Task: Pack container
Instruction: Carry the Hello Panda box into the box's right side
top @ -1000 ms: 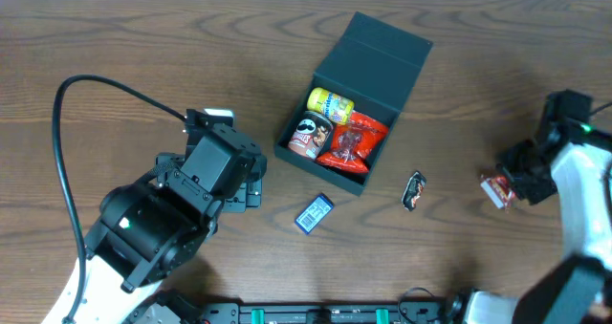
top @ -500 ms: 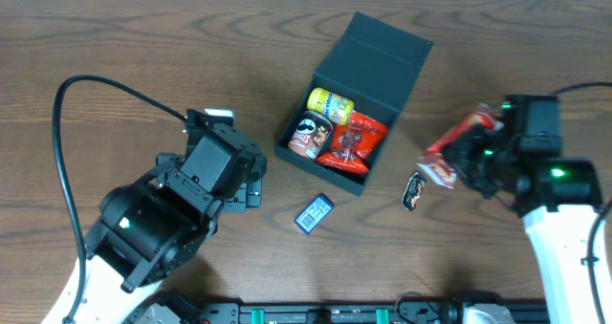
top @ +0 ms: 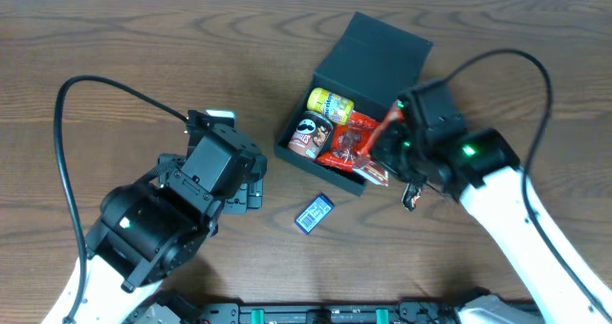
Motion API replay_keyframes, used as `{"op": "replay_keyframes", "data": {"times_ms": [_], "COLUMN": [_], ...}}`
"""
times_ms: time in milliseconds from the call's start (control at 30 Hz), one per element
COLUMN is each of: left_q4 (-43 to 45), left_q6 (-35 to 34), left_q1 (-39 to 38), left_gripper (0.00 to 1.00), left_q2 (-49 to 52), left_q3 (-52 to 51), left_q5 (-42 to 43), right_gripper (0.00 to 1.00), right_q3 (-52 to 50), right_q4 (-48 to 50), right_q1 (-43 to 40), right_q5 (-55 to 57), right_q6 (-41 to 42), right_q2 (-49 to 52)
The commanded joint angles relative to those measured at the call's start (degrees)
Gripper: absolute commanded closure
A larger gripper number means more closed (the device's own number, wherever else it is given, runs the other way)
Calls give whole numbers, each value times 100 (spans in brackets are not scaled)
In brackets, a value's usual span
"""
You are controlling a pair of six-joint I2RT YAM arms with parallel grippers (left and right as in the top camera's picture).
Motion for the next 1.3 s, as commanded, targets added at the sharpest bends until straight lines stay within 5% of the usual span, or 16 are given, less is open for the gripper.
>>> {"op": "replay_keyframes", "data": {"times_ms": [0,633,1033,1167,1267], "left_q4": [-33,-28,-31,-28,-31], "left_q6": [85,210,212,254,254], "left_q1": [-7,-7,-7,-7,-7], "left_gripper": [5,5,5,5,5], "left_q2": [35,35,35,35,35], "left_q3": [-22,-22,-24,-24,-24], "left_q5": [-2,37,37,37,37], "right_gripper": [88,89,80,67,46], "right_q3": [516,656,654,654,654], "right_q4": [-96,662,715,684,688], "right_q1": [205,249,249,249,249], "right_q5": [354,-7,72,101,162], "right_q6": [111,-127,-638,-778,-780], "right_q2": [415,2192,2562,2562,2562]}}
